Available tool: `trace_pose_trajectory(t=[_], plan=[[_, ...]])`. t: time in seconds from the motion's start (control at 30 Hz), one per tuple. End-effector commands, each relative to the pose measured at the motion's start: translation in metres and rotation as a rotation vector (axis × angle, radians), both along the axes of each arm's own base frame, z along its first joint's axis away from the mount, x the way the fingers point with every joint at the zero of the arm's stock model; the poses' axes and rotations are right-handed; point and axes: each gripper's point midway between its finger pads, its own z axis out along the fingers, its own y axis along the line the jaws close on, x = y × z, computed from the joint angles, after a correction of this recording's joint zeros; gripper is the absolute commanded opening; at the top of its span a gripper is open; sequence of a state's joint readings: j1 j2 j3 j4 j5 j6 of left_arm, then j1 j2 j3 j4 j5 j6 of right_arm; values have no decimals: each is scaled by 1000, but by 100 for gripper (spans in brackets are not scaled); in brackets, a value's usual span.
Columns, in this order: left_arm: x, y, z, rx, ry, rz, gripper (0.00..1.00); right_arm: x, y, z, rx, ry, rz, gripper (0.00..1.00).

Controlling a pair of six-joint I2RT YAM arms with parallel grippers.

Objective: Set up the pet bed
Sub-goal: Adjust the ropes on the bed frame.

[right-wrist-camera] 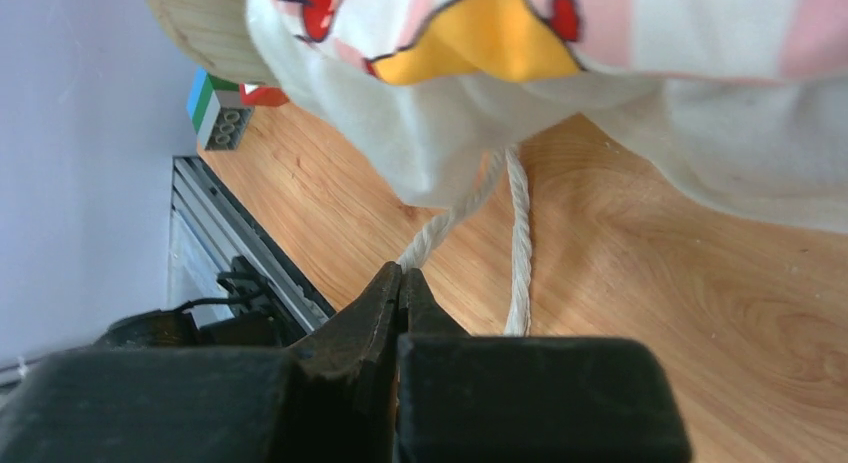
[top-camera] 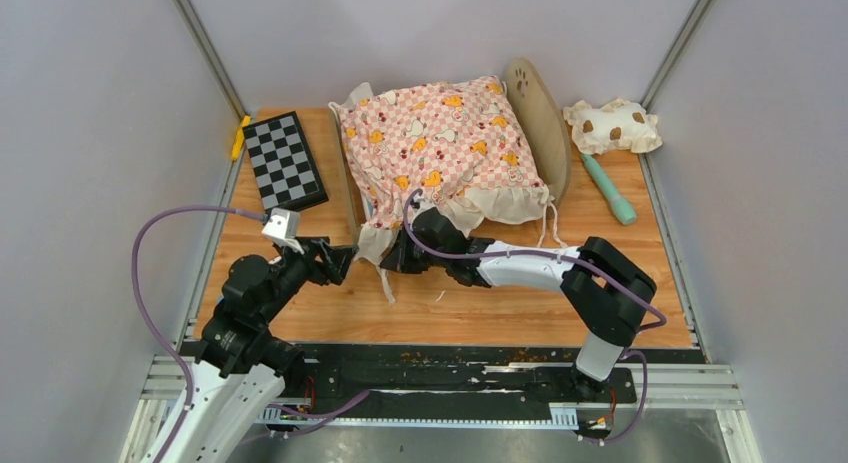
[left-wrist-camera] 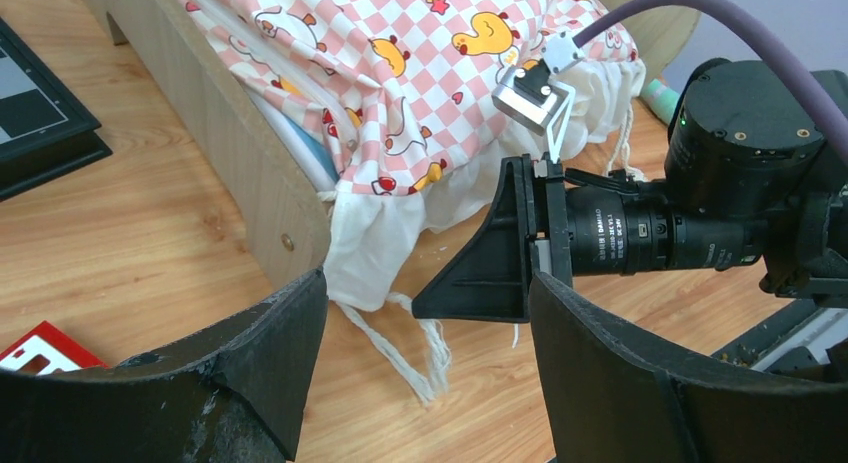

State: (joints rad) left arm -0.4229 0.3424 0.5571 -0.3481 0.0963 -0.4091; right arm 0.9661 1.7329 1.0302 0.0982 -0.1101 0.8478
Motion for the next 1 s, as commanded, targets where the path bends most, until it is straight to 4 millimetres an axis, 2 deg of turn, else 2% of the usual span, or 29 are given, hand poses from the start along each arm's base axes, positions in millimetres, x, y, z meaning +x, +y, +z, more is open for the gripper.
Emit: trace_pose_trajectory(t=[0.0,0.2,0.4,0.67,0.77,0.97], plan=[[-4,8,14,18,-34,23,80,9,18,26,178,18,-108,0],[-6,10,17,15,-42,30,80,5,34,16,231,82,-146,0],[-8,13,18,27,-40,36,81,15,41,-4,199,62,-207,0],[-8,14,12,38,-24,41,81,24,18,-40,59,-24,-285,0],[-7,13,11,33,-23,40,81,26,6,-43,11,-62,-312,0],[-5,11,10,33,-17,34,81,34,-11,-38,-65,-141,-350,0]])
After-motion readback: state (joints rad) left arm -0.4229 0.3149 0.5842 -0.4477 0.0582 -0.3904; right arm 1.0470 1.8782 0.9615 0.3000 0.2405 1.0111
